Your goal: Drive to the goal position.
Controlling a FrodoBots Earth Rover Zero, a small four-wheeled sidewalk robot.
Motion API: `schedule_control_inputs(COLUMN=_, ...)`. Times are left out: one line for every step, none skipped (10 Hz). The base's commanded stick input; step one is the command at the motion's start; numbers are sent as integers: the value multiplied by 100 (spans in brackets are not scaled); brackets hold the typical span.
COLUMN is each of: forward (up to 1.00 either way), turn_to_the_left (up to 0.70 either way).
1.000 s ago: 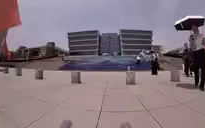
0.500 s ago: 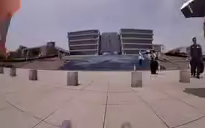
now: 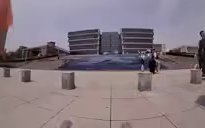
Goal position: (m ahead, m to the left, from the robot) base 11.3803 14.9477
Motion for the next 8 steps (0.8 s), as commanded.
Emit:
schedule_control_inputs(forward=100, turn_to_the_left=-1)
schedule_control_inputs(forward=100, turn_to_the_left=-1)
schedule_control_inputs(forward=100, turn_to_the_left=-1)
schedule_control_inputs(forward=100, turn_to_the_left=-1)
schedule_control_inputs(forward=100, turn_to_the_left=-1)
schedule_control_inputs(forward=100, turn_to_the_left=-1)
schedule_control_inputs(forward=100, turn_to_the_left=-1)
schedule_control_inputs(forward=100, turn_to_the_left=-1)
